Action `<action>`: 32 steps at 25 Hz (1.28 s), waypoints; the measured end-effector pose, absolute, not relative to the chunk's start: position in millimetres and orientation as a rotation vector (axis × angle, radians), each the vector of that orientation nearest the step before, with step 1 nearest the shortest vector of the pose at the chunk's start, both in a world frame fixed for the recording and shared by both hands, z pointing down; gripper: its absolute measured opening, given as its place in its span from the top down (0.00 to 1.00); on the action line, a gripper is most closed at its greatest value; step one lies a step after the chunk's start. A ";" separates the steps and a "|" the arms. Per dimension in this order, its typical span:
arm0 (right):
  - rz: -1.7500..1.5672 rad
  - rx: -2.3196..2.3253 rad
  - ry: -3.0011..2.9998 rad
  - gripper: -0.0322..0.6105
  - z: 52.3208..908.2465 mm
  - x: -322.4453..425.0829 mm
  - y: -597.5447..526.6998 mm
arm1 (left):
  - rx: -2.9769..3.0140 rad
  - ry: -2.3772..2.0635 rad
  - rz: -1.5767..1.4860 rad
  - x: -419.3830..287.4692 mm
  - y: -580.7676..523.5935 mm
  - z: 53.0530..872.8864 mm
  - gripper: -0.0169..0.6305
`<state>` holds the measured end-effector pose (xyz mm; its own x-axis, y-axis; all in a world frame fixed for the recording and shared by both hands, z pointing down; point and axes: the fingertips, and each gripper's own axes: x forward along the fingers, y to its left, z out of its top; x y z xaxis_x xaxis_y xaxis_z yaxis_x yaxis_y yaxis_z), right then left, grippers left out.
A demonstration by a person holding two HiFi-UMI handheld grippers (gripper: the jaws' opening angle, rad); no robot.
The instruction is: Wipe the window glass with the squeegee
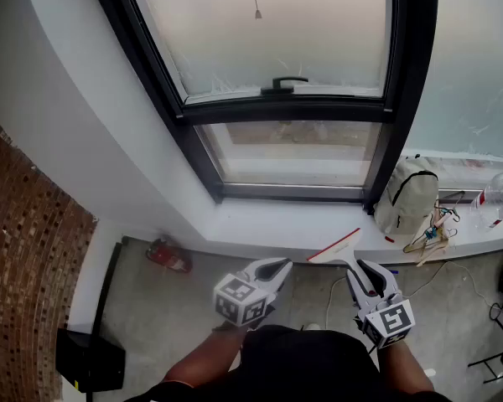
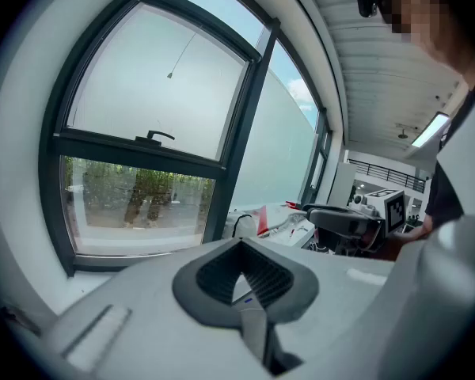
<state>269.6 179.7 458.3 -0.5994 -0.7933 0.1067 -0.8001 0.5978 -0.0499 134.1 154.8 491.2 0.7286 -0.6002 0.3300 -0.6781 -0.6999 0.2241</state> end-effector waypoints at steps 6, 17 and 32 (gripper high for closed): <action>0.144 1.372 -2.742 0.75 459.8 276.3 174.1 | 2.610 -0.982 0.332 143.3 150.3 488.8 0.97; 0.188 1.359 -2.798 0.75 456.0 282.9 171.8 | 2.614 -0.960 0.372 154.5 148.8 492.2 0.97; 0.332 1.450 -2.767 0.75 479.6 290.3 129.6 | 2.551 -0.946 0.473 145.1 123.3 508.4 0.97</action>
<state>290.3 129.6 479.6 -0.5741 -0.8129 0.0977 -0.8130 0.5518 -0.1860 145.1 123.3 508.4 0.7173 -0.5467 0.4320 -0.6737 -0.7025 0.2294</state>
